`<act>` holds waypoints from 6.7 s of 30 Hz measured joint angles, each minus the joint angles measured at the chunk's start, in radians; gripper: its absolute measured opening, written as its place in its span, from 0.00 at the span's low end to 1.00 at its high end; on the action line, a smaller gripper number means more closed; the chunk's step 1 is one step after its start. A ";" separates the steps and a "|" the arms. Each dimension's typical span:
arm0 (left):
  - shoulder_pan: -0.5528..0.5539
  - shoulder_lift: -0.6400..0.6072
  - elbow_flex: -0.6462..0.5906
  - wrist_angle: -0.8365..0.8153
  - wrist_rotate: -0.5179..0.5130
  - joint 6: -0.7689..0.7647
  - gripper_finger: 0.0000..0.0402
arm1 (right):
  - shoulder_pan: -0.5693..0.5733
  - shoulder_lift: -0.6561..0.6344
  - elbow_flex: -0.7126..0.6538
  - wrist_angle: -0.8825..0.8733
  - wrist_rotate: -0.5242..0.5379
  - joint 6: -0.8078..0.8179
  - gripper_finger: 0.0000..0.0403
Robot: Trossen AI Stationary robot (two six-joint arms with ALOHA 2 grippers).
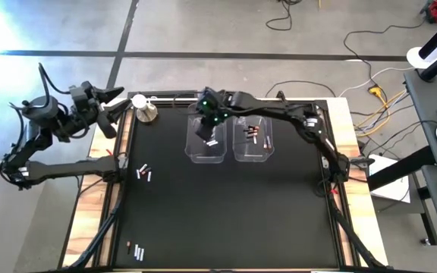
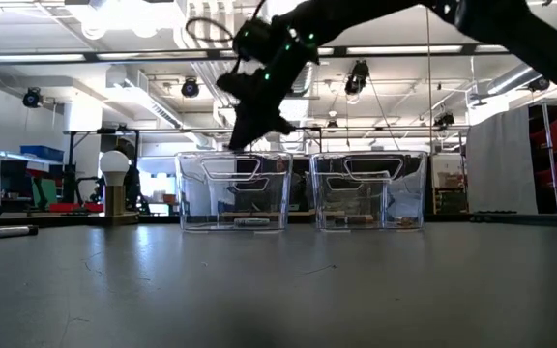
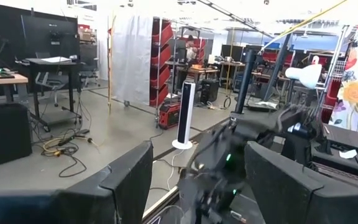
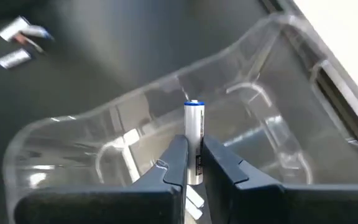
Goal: Sort batteries
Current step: Put the white battery into the left transparent bin
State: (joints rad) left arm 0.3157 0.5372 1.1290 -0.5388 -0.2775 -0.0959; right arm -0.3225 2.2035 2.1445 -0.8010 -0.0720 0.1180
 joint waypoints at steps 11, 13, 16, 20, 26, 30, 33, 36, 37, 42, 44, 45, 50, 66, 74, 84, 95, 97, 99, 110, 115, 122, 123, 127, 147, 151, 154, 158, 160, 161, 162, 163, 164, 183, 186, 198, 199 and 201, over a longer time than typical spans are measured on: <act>0.000 -0.002 0.000 0.001 0.000 0.000 0.58 | -0.009 0.156 0.009 0.003 0.001 -0.012 0.06; 0.000 0.002 0.000 0.001 0.000 0.001 0.58 | -0.011 0.175 0.009 0.003 0.004 -0.047 0.06; 0.000 0.010 0.000 0.001 0.000 0.005 0.58 | -0.011 0.190 0.010 0.004 0.003 -0.095 0.06; 0.000 0.019 0.000 0.001 0.000 0.005 0.58 | -0.013 0.198 0.009 0.014 0.020 -0.111 0.06; 0.000 0.027 0.000 0.000 -0.001 0.005 0.58 | -0.023 0.215 0.008 0.023 0.052 -0.163 0.06; 0.000 0.027 0.001 0.001 -0.001 0.005 0.58 | -0.025 0.222 0.006 0.020 0.046 -0.224 0.06; 0.000 0.023 0.001 0.000 -0.001 0.005 0.58 | -0.025 0.222 0.006 0.019 0.037 -0.256 0.06; 0.000 0.019 0.001 0.000 -0.001 0.005 0.58 | -0.027 0.222 0.006 0.004 0.030 -0.280 0.06; 0.000 0.019 0.001 0.000 -0.001 0.005 0.58 | -0.027 0.222 0.006 0.000 0.029 -0.284 0.06; 0.000 0.017 0.001 0.000 0.000 0.005 0.58 | -0.027 0.222 0.006 -0.021 0.029 -0.270 0.07; 0.000 0.017 0.001 0.000 0.000 0.000 0.58 | -0.027 0.222 0.006 -0.023 0.028 -0.252 0.10; 0.000 0.017 0.001 0.000 -0.001 -0.003 0.58 | -0.027 0.222 0.006 -0.023 0.028 -0.239 0.11; 0.000 0.015 0.001 0.000 0.000 -0.005 0.58 | -0.027 0.222 0.013 -0.026 0.030 -0.164 0.21; 0.000 0.005 0.001 0.000 0.000 0.008 0.58 | -0.020 -0.157 0.095 -0.230 0.303 -0.113 0.42; 0.000 0.005 0.001 0.000 -0.005 -0.015 0.58 | -0.026 -0.492 -0.282 -0.353 0.310 -0.136 0.41; 0.000 0.016 -0.006 0.001 -0.128 -0.172 0.58 | -0.060 -0.960 -0.929 -0.228 0.299 -0.029 0.49; 0.000 0.068 -0.141 0.241 -0.135 -0.232 0.58 | -0.268 -1.042 -1.258 -0.095 0.177 0.434 0.63; 0.000 0.088 -0.155 0.272 -0.135 -0.237 0.58 | -0.317 -1.023 -1.277 -0.065 0.177 0.545 0.64; 0.000 0.107 -0.156 0.278 -0.138 -0.239 0.58 | -0.357 -0.998 -1.286 -0.028 0.169 0.625 0.65; 0.000 0.162 -0.100 0.265 -0.160 -0.234 0.58 | -0.401 -0.810 -1.289 0.082 -0.038 0.646 0.62; 0.000 0.156 -0.062 0.201 -0.159 -0.231 0.58 | -0.404 -0.801 -1.293 0.104 -0.066 0.542 0.61; 0.000 0.148 -0.043 0.162 -0.159 -0.239 0.58 | -0.405 -0.803 -1.304 0.126 -0.149 0.087 0.53; 0.000 0.148 -0.043 0.162 -0.159 -0.244 0.58 | -0.405 -0.804 -1.308 0.117 -0.149 0.013 0.51; 0.000 0.145 -0.043 0.162 -0.159 -0.265 0.58 | -0.405 -0.811 -1.323 0.100 -0.144 -0.196 0.38; 0.000 0.169 -0.043 0.161 -0.157 -0.341 0.58 | -0.418 -0.771 -1.443 0.396 -0.264 -0.520 0.02; 0.000 0.172 -0.043 0.161 -0.157 -0.348 0.58 | -0.418 -0.769 -1.465 0.461 -0.283 -0.522 0.02; 0.000 0.176 -0.043 0.161 -0.157 -0.362 0.58 | -0.418 -0.767 -1.487 0.504 -0.289 -0.521 0.02; 0.000 0.187 -0.043 0.161 -0.157 -0.382 0.58 | -0.418 -0.766 -1.515 0.545 -0.272 -0.520 0.02; 0.000 0.193 -0.043 0.161 -0.157 -0.386 0.58 | -0.418 -0.764 -1.526 0.557 -0.271 -0.520 0.02; 0.000 0.197 -0.043 0.161 -0.157 -0.386 0.58 | -0.418 -0.763 -1.529 0.563 -0.268 -0.520 0.02; 0.000 0.202 -0.043 0.161 -0.157 -0.386 0.58 | -0.418 -0.762 -1.533 0.564 -0.265 -0.519 0.02; 0.000 0.206 -0.043 0.161 -0.157 -0.387 0.58 | -0.418 -0.762 -1.537 0.563 -0.265 -0.519 0.02; 0.000 0.212 -0.043 0.161 -0.157 -0.388 0.58 | -0.418 -0.763 -1.538 0.564 -0.265 -0.518 0.02; 0.000 0.246 0.000 0.162 -0.120 -0.404 0.58 | -0.418 -0.777 -1.518 0.615 -0.254 -0.496 0.02; -0.001 0.247 0.018 0.161 -0.105 -0.404 0.58 | -0.418 -0.758 -1.519 0.639 -0.251 -0.502 0.02; -0.002 0.248 0.036 0.161 -0.103 -0.441 0.58 | -0.446 -0.782 -1.507 0.549 -0.195 -0.511 0.02; -0.002 0.249 0.036 0.161 -0.103 -0.441 0.58 | -0.446 -0.798 -1.500 0.531 -0.173 -0.506 0.02; -0.002 0.253 0.036 0.161 -0.103 -0.441 0.58 | -0.446 -0.829 -1.491 0.484 -0.120 -0.440 0.02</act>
State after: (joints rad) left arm 0.3138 0.7897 1.1648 -0.3779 -0.3801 -0.5373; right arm -0.7685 1.3741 0.6535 -0.3171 -0.1923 -0.3223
